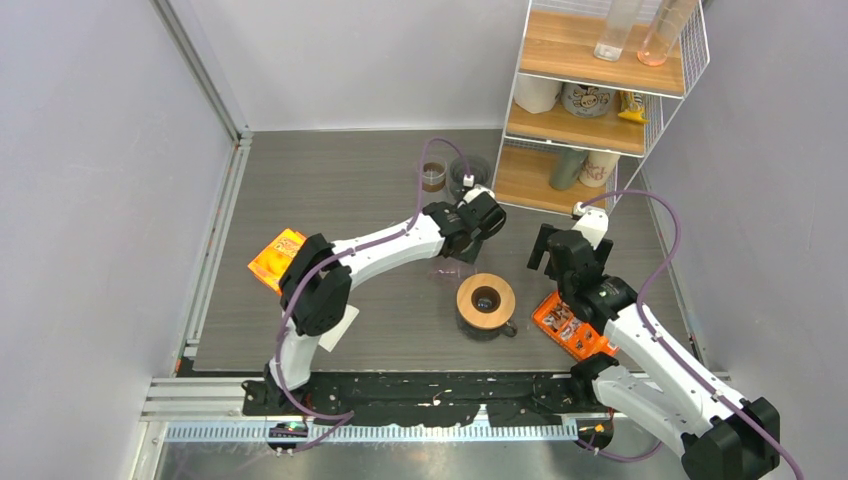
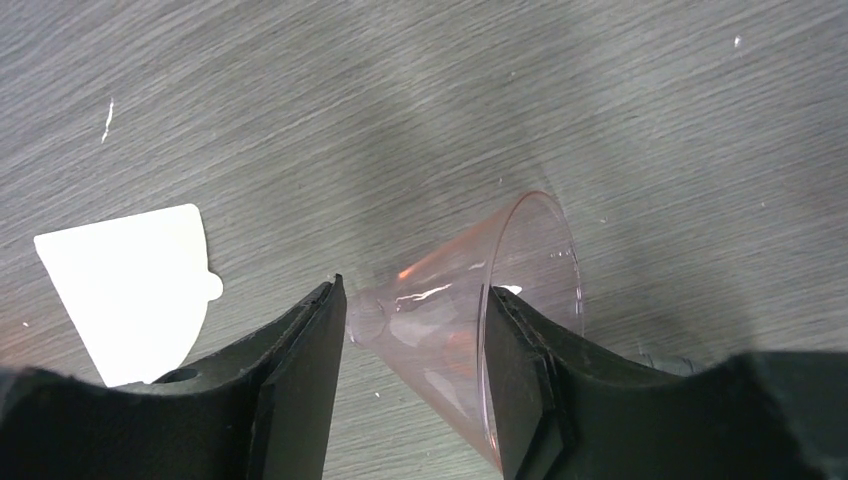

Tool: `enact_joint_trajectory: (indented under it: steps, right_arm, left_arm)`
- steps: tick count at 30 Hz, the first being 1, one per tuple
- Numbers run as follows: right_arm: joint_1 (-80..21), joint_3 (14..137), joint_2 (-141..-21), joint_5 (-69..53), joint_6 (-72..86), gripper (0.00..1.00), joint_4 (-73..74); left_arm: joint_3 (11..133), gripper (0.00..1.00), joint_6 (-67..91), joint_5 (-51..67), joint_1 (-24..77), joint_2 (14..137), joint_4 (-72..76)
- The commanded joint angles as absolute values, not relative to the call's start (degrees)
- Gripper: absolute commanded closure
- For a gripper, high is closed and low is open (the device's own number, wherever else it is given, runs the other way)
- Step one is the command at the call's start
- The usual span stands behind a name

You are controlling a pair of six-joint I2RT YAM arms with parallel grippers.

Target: Place the coffee filter in the dripper

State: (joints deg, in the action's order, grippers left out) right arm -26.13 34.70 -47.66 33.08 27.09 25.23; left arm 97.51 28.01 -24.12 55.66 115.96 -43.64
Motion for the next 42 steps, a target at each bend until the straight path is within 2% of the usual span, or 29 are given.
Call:
enact_joint_trajectory:
  steps: [1,6,8,15,25,31,37,40,42]
  right_arm:
    - [-25.93,35.57,-47.31,33.40,26.63,0.05,23.37]
    - [-25.88,35.47,-46.76,33.77,26.64,0.05,23.33]
    - [-25.92,35.44,-46.57,33.83,26.69,0.05,23.37]
    - [-25.93,35.33,-46.23,33.84,26.81,0.05,23.49]
    - [-25.93,35.25,-45.41,33.98,26.77,0.04,23.64]
    - [-25.93,35.21,-45.66,33.01,26.89,0.04,23.40]
    - [-25.97,35.70,-46.41,30.35,26.27,0.05,22.98]
    - [-25.97,35.44,-46.08,28.88,25.76,0.05,22.17]
    - [-25.92,35.11,-45.64,27.93,25.26,0.04,21.48]
  left_arm:
    - [100.88,0.43,27.62,-26.61,55.99,117.17,-45.34]
    - [102.79,0.45,27.61,-27.38,55.99,118.74,-47.53]
    - [103.00,0.49,27.67,-27.05,55.98,118.94,-47.73]
    - [102.89,0.75,27.16,-26.61,55.98,118.97,-48.34]
    - [100.44,1.00,27.29,-30.76,55.98,114.27,-48.65]
    - [96.49,1.00,25.39,-32.06,55.79,108.42,-47.12]
    - [85.60,1.00,25.23,-30.03,54.41,96.66,-37.86]
    - [78.03,1.00,24.70,-25.68,52.93,88.50,-30.01]
    - [72.60,1.00,24.40,-17.68,51.45,83.60,-23.60]
